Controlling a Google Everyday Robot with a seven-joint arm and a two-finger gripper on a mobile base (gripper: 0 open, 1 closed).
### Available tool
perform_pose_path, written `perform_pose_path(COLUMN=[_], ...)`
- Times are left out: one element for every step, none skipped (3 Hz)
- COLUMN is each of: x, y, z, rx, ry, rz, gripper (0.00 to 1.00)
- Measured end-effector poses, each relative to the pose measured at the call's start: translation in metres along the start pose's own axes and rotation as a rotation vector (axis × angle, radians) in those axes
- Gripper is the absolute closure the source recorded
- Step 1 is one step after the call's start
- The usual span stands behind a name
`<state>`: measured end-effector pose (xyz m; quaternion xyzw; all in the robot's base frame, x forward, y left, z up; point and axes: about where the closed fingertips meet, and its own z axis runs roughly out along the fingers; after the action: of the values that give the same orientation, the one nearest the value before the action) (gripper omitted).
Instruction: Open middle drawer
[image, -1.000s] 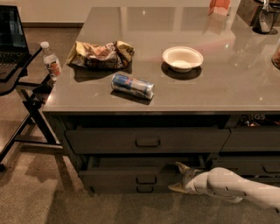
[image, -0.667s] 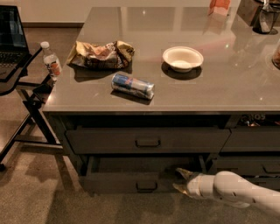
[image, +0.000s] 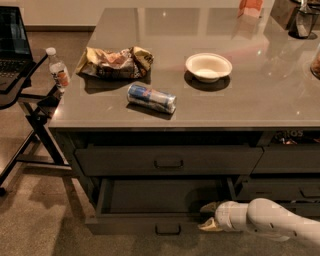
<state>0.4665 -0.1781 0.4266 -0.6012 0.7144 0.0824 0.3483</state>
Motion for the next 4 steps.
perform_pose_path(x=[0.0000, 0.0000, -0.0001, -0.0001], y=[0.0000, 0.0001, 0.0001, 0.0001], z=[0.0000, 0.0001, 0.0001, 0.0001], rx=[0.000, 0.000, 0.000, 0.000], ry=[0.000, 0.000, 0.000, 0.000], rz=[0.000, 0.000, 0.000, 0.000], gripper=[0.64, 0.40, 0.17, 0.20])
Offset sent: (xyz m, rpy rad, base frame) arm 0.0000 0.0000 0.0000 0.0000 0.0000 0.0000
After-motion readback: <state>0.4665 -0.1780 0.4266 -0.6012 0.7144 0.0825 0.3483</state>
